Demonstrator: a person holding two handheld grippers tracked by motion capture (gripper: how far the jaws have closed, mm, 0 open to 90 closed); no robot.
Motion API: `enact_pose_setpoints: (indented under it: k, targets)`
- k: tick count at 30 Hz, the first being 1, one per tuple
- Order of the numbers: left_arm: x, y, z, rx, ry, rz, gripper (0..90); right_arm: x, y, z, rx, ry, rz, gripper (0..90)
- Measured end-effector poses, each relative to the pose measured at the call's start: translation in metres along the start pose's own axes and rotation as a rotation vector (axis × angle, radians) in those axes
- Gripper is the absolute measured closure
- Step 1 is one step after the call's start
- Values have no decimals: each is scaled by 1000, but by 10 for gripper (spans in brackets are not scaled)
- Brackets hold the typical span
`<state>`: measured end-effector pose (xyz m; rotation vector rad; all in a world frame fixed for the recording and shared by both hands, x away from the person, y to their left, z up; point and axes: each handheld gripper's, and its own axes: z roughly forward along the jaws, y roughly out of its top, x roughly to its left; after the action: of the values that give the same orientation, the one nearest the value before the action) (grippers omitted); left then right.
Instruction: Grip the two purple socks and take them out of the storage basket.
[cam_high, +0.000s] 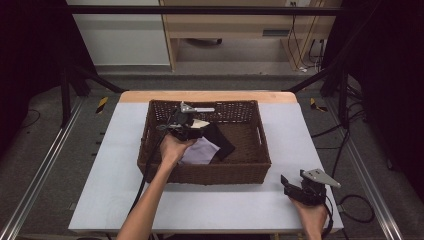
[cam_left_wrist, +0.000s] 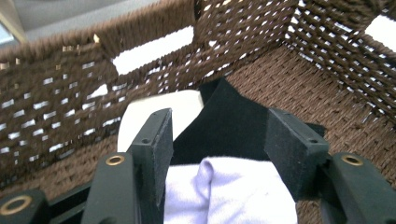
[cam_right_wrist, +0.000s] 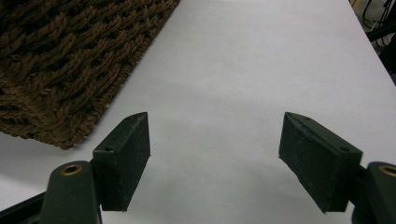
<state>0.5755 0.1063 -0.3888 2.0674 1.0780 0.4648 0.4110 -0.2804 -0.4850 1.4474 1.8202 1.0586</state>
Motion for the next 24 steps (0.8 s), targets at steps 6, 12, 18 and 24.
enact_pose_setpoints:
  k: [6, 12, 18, 24]
  targets:
    - [0, -1, 10, 86, 0, 4, 431, 0, 0, 1, 8, -2, -7, 249]
    - [-1, -3, 19, 161, -22, 19, 453, 1, 0, 1, 13, -2, -15, 245]
    - [-1, -3, 24, 198, -27, 63, 509, 1, 1, 2, 16, -2, -19, 246]
    - [-4, -5, 25, 217, -47, 86, 653, 2, 1, 2, 18, -2, -24, 246]
